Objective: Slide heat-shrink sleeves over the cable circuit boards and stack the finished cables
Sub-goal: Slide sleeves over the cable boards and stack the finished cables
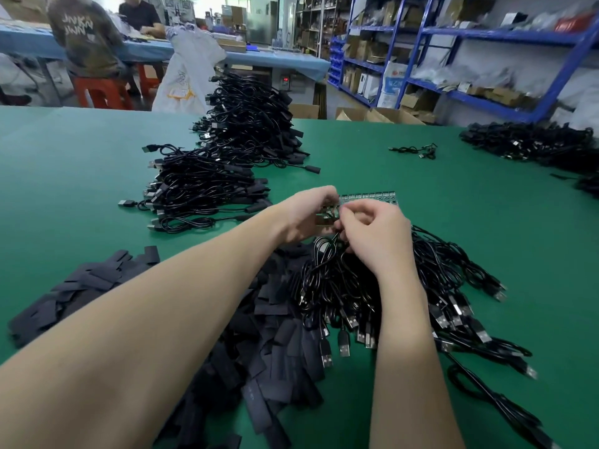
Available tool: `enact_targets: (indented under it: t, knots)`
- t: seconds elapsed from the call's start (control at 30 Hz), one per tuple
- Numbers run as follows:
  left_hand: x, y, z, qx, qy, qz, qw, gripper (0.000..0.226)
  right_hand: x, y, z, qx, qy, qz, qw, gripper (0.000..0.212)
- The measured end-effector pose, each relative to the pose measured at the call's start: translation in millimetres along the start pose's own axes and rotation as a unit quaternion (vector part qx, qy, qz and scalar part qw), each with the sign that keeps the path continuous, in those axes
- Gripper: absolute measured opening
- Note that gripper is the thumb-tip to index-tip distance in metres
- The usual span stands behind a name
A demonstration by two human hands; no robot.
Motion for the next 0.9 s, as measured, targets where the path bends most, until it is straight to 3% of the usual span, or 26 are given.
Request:
enact_targets:
  t: [0.3,0.37,0.5,0.6,0.67,0.73,0.8,0.9]
  knots:
    - [7.6,-5.5,-9.2,0.051,-0.029,0.0,0.998,0.023,-23.1,4.9,-4.1,-0.007,0.111,0.012,0.994,0.012]
    - [5.5,-9.7,-7.4,0.043,-0.036,0.014,0.998,0.023,-31.1,3.8,-3.9,-0.013,0.152,0.019,0.988,0.017]
    - [3.1,-12.7,-5.2,0.032,-0.053,0.061,0.996,0.031,-32.7,9.0,-5.7,-0.015,0.16,0.167,0.973,0.042]
    - [2.3,-11.0,-3.3,0.037,-0.061,0.06,0.996,0.025,-35.8,11.9,-7.8,0.001,0.162,0.172,0.972,0.06]
    - [2.0,-11.4,-0.7,0.043,-0.071,0.047,0.995,0.025,-37.8,16.4,-9.7,0.015,0.153,0.163,0.975,0.059]
    - [3.2,-14.1,3.8,0.027,-0.09,0.055,0.994,0.041,-41.0,21.2,-10.1,0.029,0.153,0.141,0.978,0.047]
    - [4.4,-17.8,6.3,-0.015,-0.1,0.098,0.99,0.075,-48.5,20.5,-9.8,0.023,0.187,0.11,0.976,0.032]
    - [-0.3,-24.5,4.1,-0.036,-0.053,0.105,0.992,0.102,-57.3,4.3,-8.5,-0.04,0.229,0.058,0.971,0.016]
Point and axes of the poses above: each hand's wrist, its own z-axis away from the middle knuckle, its own x-axis out of the palm, y = z × x, the point moved 5 cm from there along -z, towards the middle knuckle, and after that the axes turned 7 degrees about y, right-handed, at the moved point
